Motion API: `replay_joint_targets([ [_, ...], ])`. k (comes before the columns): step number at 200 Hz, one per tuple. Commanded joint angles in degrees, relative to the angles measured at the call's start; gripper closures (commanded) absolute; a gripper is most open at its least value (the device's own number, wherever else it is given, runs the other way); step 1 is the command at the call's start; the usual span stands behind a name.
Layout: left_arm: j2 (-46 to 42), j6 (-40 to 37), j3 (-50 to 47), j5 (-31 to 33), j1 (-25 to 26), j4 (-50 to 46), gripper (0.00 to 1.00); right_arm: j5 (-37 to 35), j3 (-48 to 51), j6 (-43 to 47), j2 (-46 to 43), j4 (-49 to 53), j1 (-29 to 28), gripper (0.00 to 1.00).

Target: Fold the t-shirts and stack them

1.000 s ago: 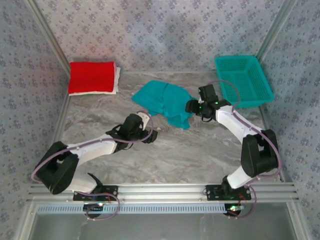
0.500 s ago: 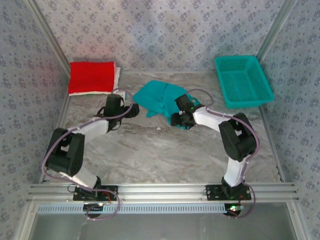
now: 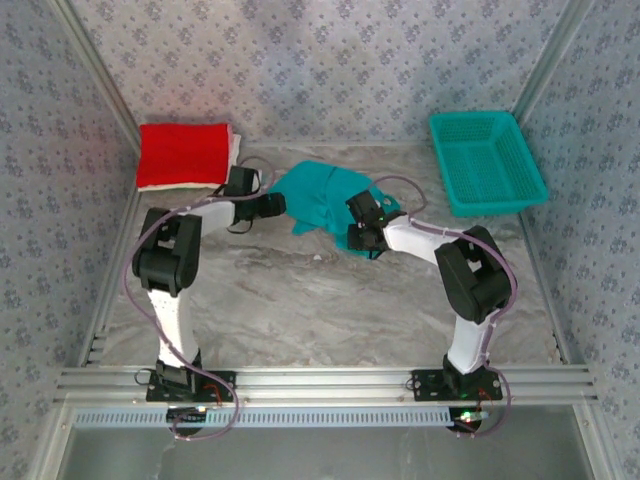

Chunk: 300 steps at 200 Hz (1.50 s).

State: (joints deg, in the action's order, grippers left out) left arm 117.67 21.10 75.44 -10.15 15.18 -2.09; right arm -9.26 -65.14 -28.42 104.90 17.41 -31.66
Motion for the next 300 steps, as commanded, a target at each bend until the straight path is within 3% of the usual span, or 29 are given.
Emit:
replay_joint_targets([
  [1, 4.2, 0.3, 6.9, -3.1, -0.8, -4.5, 0.24, -1.5, 1.4, 0.3, -2.4, -1.2, -0.2, 0.61],
  [43, 11.0, 0.0, 14.9, -5.4, -1.0, -6.3, 0.37, -1.0, 2.9, 2.0, -4.7, -2.0, -0.4, 0.79],
  [69, 14.5, 0.2, 19.1, -8.1, -1.1, -8.1, 0.6, -1.4, 4.0, 2.0, -6.4, -2.2, -0.3, 0.84],
  [80, 15.0, 0.3, 20.0, -8.6, -1.1, -9.3, 0.74, -1.5, 4.3, 2.0, -7.2, -2.1, -0.3, 0.92],
  [89, 14.3, 0.3, 19.4, -8.6, -1.1, -9.3, 0.84, -1.5, 4.4, 2.0, -7.9, -1.9, -0.1, 0.97],
  [125, 3.5, 2.2, 8.0, -4.1, -1.2, -2.0, 1.0, -0.7, 5.3, 2.3, -11.3, -1.6, 0.7, 1.0],
  [167, -10.6, 3.4, -3.7, -0.5, -1.5, 1.4, 1.0, -1.0, 7.6, 2.5, -15.5, -1.7, 1.5, 1.0],
  [186, -16.2, 4.0, -8.6, -0.1, -1.5, 1.6, 1.0, -0.9, 7.8, 2.0, -14.6, -0.1, 2.8, 0.8],
  [198, -19.2, 4.9, -11.8, 0.1, -1.4, 1.4, 1.0, -0.8, 7.8, 2.4, -13.6, 0.7, 3.7, 0.62],
  [211, -22.7, 5.6, -15.6, 0.3, -1.5, 1.6, 1.0, -0.8, 7.7, 3.0, -12.0, 1.2, 4.4, 0.55],
  [284, -35.9, 5.1, -29.2, 4.9, -1.6, 0.6, 1.0, 3.1, 4.8, 5.7, -0.2, -1.0, 5.6, 0.52],
  [300, -37.4, 4.9, -30.3, 6.0, -1.7, 0.3, 1.0, 4.2, 4.6, 5.6, 0.5, -2.3, 5.9, 0.63],
])
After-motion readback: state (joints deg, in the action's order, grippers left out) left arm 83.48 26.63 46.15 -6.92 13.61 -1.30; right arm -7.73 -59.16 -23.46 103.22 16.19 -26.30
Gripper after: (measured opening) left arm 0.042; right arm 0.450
